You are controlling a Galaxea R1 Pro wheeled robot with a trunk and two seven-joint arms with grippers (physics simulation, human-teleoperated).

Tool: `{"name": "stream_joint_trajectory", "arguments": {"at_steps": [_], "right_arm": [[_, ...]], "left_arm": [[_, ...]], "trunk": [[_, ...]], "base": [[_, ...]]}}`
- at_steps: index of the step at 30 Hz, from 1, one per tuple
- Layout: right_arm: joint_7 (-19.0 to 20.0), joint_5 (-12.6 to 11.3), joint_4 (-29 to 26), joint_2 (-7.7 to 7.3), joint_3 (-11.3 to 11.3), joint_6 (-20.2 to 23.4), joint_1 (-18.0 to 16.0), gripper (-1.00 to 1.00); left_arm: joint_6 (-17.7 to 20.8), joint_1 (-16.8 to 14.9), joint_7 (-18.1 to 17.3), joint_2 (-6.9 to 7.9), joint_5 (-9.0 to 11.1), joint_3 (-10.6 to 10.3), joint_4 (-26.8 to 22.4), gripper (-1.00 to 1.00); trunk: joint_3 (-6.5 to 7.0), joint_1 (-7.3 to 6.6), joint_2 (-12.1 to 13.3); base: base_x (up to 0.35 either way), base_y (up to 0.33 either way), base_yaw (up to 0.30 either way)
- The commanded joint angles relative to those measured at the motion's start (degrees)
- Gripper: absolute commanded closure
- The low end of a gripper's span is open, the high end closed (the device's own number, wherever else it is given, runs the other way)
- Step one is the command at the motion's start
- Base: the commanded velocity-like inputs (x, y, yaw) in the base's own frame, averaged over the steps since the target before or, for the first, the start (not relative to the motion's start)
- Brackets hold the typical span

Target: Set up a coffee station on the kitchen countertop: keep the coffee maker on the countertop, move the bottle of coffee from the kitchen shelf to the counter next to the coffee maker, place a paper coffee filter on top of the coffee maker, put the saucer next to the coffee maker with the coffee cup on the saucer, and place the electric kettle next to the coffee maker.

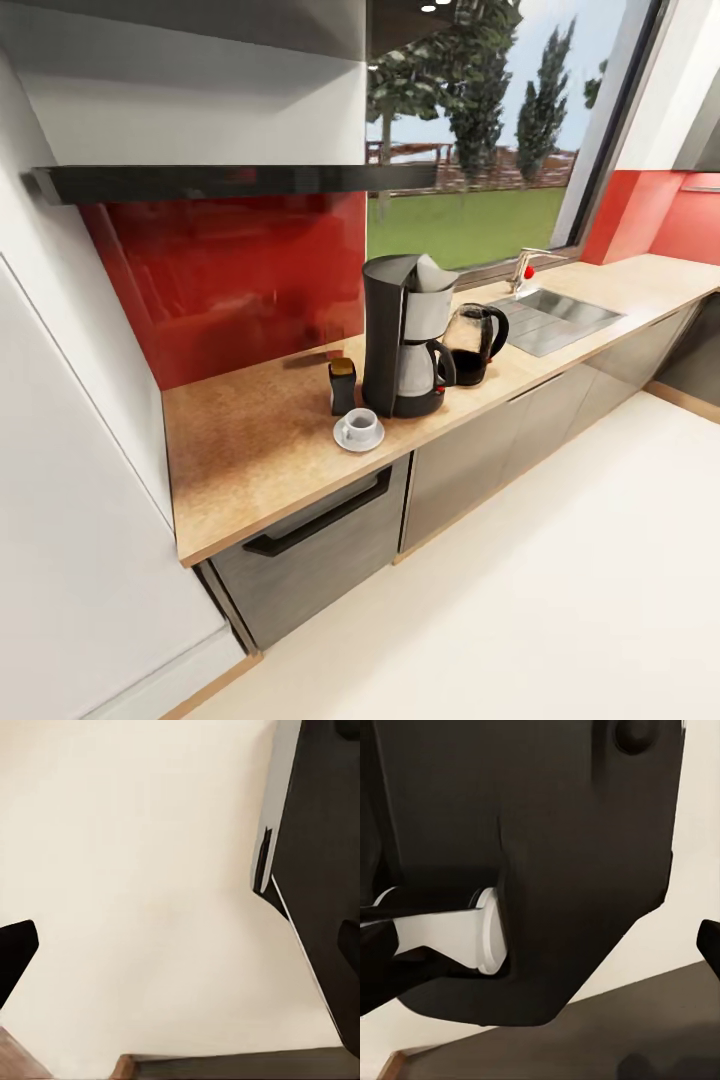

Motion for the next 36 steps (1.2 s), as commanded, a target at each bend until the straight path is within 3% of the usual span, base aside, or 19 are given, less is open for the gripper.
{"name": "stream_joint_trajectory", "arguments": {"at_steps": [1, 5, 10, 20, 36], "right_arm": [[0.2, 0.0, -0.1, 0.06, -0.3, 0.3, 0.0, -1.0], [0.2, 0.3, -0.1, 0.04, -0.1, 0.2, 0.0, -1.0], [-0.1, 0.3, -0.1, 0.06, 0.0, 0.1, 0.0, -1.0], [-6.9, 0.2, -0.3, -0.42, -0.1, -0.5, 0.0, -1.0], [-7.6, -0.1, -2.6, -0.23, -0.3, -2.0, 0.0, -1.0]], "left_arm": [[1.7, 0.0, 0.2, -0.02, 0.6, -0.2, 0.0, -1.0], [5.0, 0.0, 0.4, -0.15, 0.7, -0.1, -0.2, -1.0], [5.1, 0.0, 0.3, -0.17, 0.6, 0.0, -0.3, -1.0], [5.0, 0.0, 0.2, -0.18, 0.2, -0.6, -0.4, -1.0], [5.0, 0.0, -0.2, -0.44, 0.7, -0.1, -0.5, -1.0]], "trunk": [[-0.09, 0.02, -0.1], [-0.09, 0.02, -0.1], [-0.09, 0.02, -0.1], [-0.09, 0.02, -0.1], [-0.09, 0.02, -0.1]], "base": [[0.0, 0.0, 0.0], [0.0, 0.0, 0.0], [0.0, 0.0, 0.0], [0.0, 0.0, 0.0], [0.0, 0.0, 0.0]]}}
